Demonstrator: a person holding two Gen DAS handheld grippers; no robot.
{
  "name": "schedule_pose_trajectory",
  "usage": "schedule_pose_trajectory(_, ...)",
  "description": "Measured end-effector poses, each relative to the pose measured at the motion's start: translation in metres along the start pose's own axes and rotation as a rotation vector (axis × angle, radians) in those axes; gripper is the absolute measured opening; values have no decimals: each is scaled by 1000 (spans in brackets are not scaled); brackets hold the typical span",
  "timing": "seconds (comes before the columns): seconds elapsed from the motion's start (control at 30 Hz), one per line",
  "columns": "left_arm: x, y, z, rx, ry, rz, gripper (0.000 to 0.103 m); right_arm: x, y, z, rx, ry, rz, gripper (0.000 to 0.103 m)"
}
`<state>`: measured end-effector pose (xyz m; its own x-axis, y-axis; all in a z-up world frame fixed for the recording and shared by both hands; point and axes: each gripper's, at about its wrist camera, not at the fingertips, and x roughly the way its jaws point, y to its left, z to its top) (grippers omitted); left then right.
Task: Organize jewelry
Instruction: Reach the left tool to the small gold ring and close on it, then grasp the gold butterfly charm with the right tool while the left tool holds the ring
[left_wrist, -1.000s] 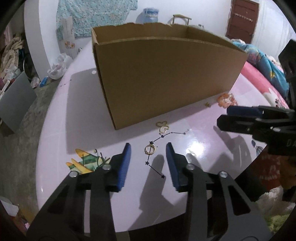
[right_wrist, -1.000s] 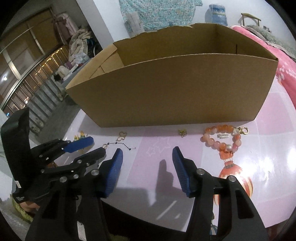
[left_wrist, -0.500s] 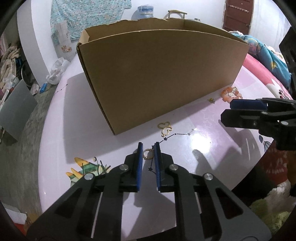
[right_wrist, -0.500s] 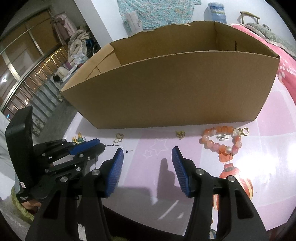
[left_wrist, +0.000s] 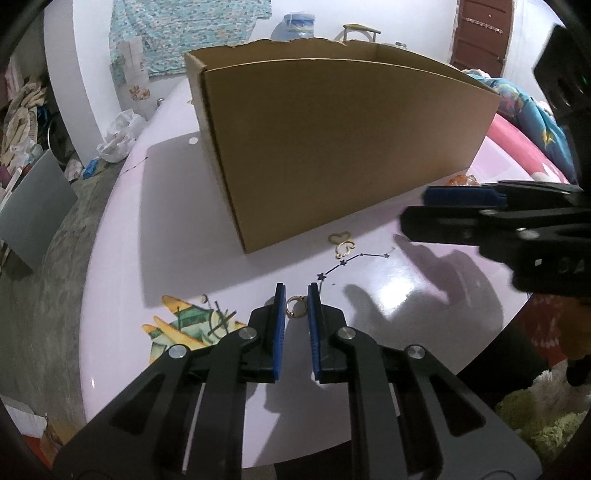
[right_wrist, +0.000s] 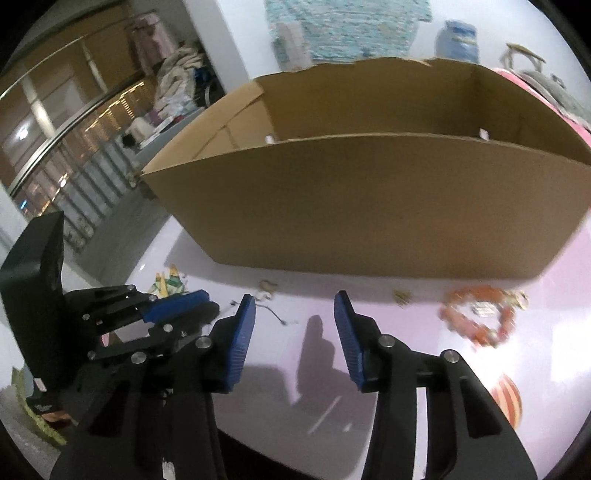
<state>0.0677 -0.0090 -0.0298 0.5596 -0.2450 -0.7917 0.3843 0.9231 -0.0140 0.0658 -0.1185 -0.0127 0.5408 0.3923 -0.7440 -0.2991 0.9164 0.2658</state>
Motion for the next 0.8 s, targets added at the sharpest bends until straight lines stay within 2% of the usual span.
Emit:
schedule_pose_trajectory(0.17, -2, 8, -2, -36, -9, 7, 11, 21, 13, 7, -68, 27, 22, 43)
schedule_pose_trajectory(0.3, -3, 10, -3, -47, -17, 3, 11, 35, 21, 7, -130, 50, -2, 42)
schedule_pose_trajectory(0.47, -3, 13, -4, -47, -21, 2, 11, 40, 30, 5, -192, 51, -51, 30)
schedule_pose_trajectory(0.53, -4, 12, -5, -47, -23, 1, 11, 40, 34, 5, -218, 51, -84, 20)
schedule_pose_trajectory(0.6, -5, 12, -5, -47, -24, 0, 11, 38, 31, 5, -206, 57, -77, 12)
schedule_pose_trajectory(0.8, -5, 13, -5, -44, -25, -4, 11, 27, 19, 0, -172, 71, -85, 12)
